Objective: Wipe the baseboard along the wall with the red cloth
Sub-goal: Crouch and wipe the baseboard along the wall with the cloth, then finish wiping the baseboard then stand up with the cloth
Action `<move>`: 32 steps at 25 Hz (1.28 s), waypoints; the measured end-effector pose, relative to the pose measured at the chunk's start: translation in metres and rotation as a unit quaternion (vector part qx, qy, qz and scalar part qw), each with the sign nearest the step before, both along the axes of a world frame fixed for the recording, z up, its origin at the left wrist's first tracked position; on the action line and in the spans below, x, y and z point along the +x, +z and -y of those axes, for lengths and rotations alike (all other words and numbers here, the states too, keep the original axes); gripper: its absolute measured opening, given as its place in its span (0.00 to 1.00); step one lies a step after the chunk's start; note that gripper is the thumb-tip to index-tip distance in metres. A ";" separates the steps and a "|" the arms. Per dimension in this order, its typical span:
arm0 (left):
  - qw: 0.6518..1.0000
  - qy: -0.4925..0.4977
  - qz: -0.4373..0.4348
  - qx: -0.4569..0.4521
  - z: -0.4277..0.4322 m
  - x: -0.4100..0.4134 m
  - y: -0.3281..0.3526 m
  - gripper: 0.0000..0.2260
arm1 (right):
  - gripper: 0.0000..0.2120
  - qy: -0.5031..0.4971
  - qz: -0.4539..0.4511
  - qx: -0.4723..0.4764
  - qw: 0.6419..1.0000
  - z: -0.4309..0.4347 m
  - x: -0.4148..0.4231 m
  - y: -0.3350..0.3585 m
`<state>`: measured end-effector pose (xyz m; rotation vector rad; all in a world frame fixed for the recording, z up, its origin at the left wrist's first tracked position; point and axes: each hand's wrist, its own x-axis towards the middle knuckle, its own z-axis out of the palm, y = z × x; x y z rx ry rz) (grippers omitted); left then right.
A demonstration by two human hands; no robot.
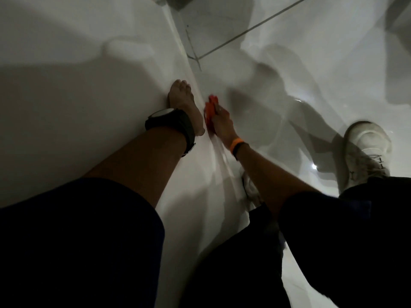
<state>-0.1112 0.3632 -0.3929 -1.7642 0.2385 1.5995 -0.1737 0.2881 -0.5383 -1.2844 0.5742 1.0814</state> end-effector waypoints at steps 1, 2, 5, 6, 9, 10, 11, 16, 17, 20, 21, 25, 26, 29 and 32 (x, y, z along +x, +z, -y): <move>1.000 0.003 0.008 0.002 -0.002 0.003 -0.001 0.44 | 0.18 0.018 0.017 0.015 1.000 -0.018 0.030 -0.004; 1.000 0.001 0.015 0.008 -0.004 0.005 -0.001 0.44 | 0.16 0.043 0.033 0.025 0.998 -0.035 0.058 -0.007; 1.000 -0.010 0.014 0.017 -0.010 0.009 0.000 0.44 | 0.16 0.057 0.050 0.045 0.996 -0.065 0.098 -0.013; 1.000 -0.007 0.013 0.014 -0.008 0.008 0.001 0.44 | 0.17 0.059 0.056 0.047 0.996 -0.062 0.095 -0.012; 1.000 0.008 0.000 0.001 0.006 -0.007 0.006 0.43 | 0.23 0.108 0.125 0.011 0.986 -0.028 0.051 -0.005; 1.000 0.005 -0.005 -0.003 0.013 -0.015 0.008 0.44 | 0.24 0.119 0.127 0.001 0.985 -0.010 0.028 -0.001; 1.000 -0.001 -0.012 -0.007 0.019 -0.024 0.010 0.43 | 0.24 0.121 0.109 -0.006 0.987 0.010 0.003 0.004; 0.999 -0.009 -0.006 -0.032 0.037 -0.066 0.013 0.43 | 0.23 0.152 -0.008 -0.048 0.987 0.089 -0.105 0.029; 0.999 -0.001 0.002 -0.039 0.041 -0.073 0.013 0.43 | 0.23 0.154 -0.024 -0.057 0.986 0.097 -0.110 0.027; 0.998 0.009 0.031 -0.058 0.054 -0.091 0.017 0.43 | 0.22 0.215 -0.029 -0.094 0.972 0.107 -0.103 0.021; 0.997 0.009 0.044 -0.067 0.058 -0.096 0.022 0.42 | 0.21 0.226 -0.020 -0.112 0.967 0.109 -0.098 0.026; 0.978 0.029 0.160 -0.129 0.073 -0.102 0.062 0.41 | 0.27 0.175 0.088 -0.148 0.969 0.133 -0.069 0.093; 0.965 0.043 0.207 -0.153 0.081 -0.097 0.079 0.42 | 0.28 0.155 0.135 -0.151 0.967 0.147 -0.055 0.118; 0.912 0.066 0.336 -0.225 0.111 -0.062 0.138 0.43 | 0.30 0.098 0.301 -0.143 0.938 0.197 -0.001 0.210; 0.847 0.088 0.437 -0.289 0.153 -0.010 0.203 0.42 | 0.28 0.084 0.441 -0.208 0.869 0.252 0.053 0.312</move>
